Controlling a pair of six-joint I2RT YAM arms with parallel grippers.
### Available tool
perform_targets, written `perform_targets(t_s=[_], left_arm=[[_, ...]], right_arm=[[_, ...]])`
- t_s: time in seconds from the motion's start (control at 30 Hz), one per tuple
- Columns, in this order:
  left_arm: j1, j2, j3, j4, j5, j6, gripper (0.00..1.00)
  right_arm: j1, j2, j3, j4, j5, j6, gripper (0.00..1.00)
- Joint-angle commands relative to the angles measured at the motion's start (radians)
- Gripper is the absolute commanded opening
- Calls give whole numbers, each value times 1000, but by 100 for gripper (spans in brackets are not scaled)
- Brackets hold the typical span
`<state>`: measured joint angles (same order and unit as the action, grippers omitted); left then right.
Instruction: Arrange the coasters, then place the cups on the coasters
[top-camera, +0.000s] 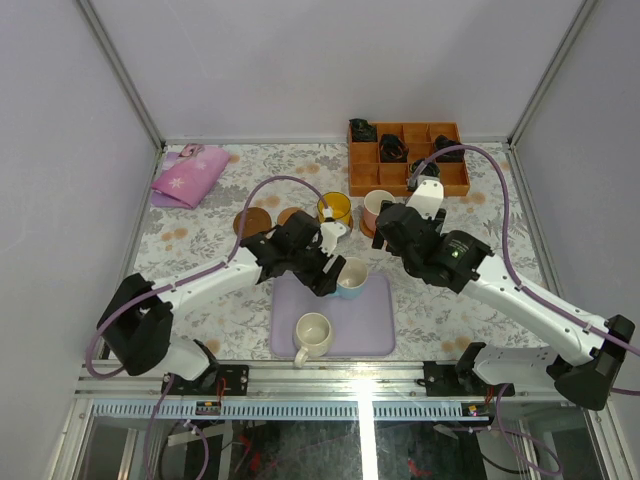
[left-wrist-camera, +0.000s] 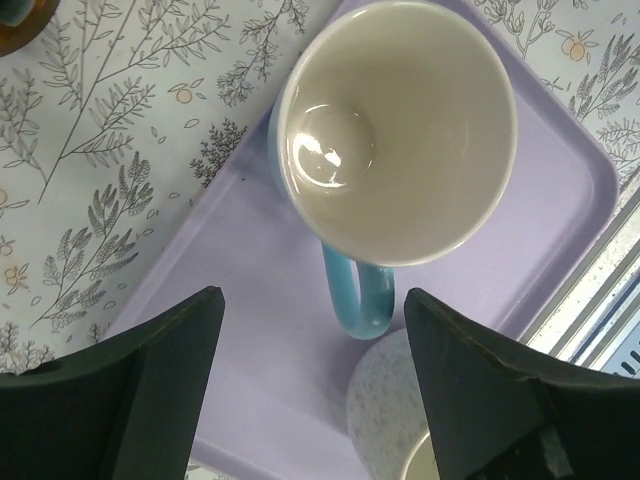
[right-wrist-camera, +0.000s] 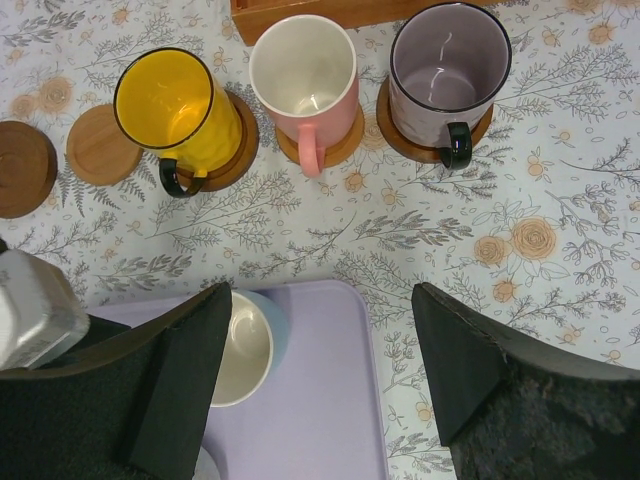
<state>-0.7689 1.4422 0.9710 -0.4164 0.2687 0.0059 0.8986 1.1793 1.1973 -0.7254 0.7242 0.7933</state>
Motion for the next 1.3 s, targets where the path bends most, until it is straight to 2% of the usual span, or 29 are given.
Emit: perform_targets(t_s=[0.0,0.63,0.73,0.9,1.0,1.2,1.27], left_arm=[[-7,40,35,69,47,53,71],[-39,121,50,77,98,46,54],[-46,119,48,74,103,50,46],[-55,109,47,62,100,55,40],[-59,96,45,68,84,47,24],[-61,96,49,66,48,32,17],[-64,90,50,65,36,24,3]], right_arm=[[8,8,11,9,59,6,80],[5,55,11,28,52,-27,81],[6,59,11,30,53,-28,82],[6,63,14,36,56,-34,82],[6,68,16,38,60,-41,82],[6,88,28,40,59,-59,84],[5,94,31,43,59,-66,84]])
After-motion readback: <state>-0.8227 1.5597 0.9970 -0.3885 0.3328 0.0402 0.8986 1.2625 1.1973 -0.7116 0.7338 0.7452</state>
